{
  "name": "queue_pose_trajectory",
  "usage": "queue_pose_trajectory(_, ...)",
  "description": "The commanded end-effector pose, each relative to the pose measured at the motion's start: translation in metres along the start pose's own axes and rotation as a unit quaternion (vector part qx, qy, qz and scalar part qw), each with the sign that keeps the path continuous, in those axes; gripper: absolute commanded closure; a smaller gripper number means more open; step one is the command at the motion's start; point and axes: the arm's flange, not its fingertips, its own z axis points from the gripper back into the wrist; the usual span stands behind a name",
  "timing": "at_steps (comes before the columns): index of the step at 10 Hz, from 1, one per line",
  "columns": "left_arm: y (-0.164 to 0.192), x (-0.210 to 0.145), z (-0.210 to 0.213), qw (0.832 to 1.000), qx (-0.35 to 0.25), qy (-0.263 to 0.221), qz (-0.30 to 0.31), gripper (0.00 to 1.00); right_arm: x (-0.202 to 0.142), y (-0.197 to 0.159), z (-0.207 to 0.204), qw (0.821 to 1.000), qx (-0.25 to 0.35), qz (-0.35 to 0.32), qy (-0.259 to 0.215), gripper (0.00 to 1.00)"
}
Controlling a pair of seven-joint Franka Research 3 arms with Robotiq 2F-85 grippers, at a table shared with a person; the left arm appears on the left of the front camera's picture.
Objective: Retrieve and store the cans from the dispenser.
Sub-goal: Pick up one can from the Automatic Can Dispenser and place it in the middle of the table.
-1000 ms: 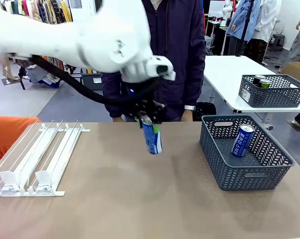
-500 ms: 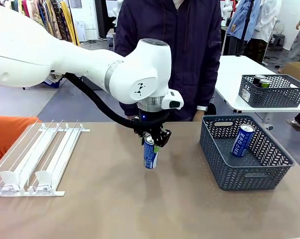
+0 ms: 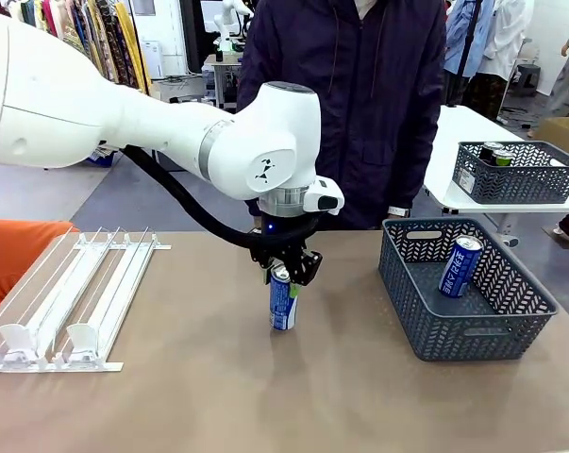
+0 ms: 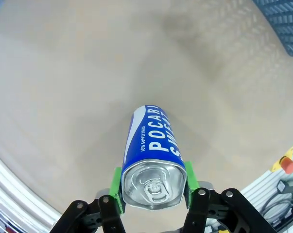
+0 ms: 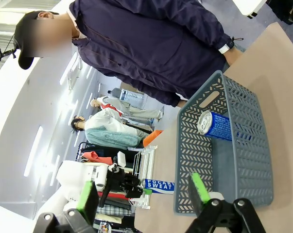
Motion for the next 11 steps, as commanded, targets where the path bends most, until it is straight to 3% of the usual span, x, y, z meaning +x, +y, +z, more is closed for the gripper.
queue_pose_trajectory(1,0.008,-0.002,0.006,1.0,-0.021,0.007,-0.004,0.0,0.003,0.004,-0.001,1.0,0.006,-0.005,-0.005,0.0)
queue_pose_trajectory(4,0.009,-0.004,0.011,1.0,-0.02,-0.009,-0.002,0.0,0.003,0.004,-0.001,1.0,0.006,-0.005,-0.005,0.0)
queue_pose_trajectory(6,0.026,-0.019,0.052,0.997,-0.056,-0.048,0.022,0.0,0.003,0.004,-0.001,1.0,0.006,-0.005,-0.005,0.0)
queue_pose_trajectory(9,0.086,-0.082,0.149,0.981,-0.153,-0.107,0.045,0.0,0.003,0.004,-0.001,1.0,0.006,-0.005,-0.005,0.0)
queue_pose_trajectory(11,0.16,-0.131,0.177,0.946,-0.273,-0.149,0.095,0.0,0.003,0.004,-0.001,1.0,0.006,-0.005,-0.005,0.0)
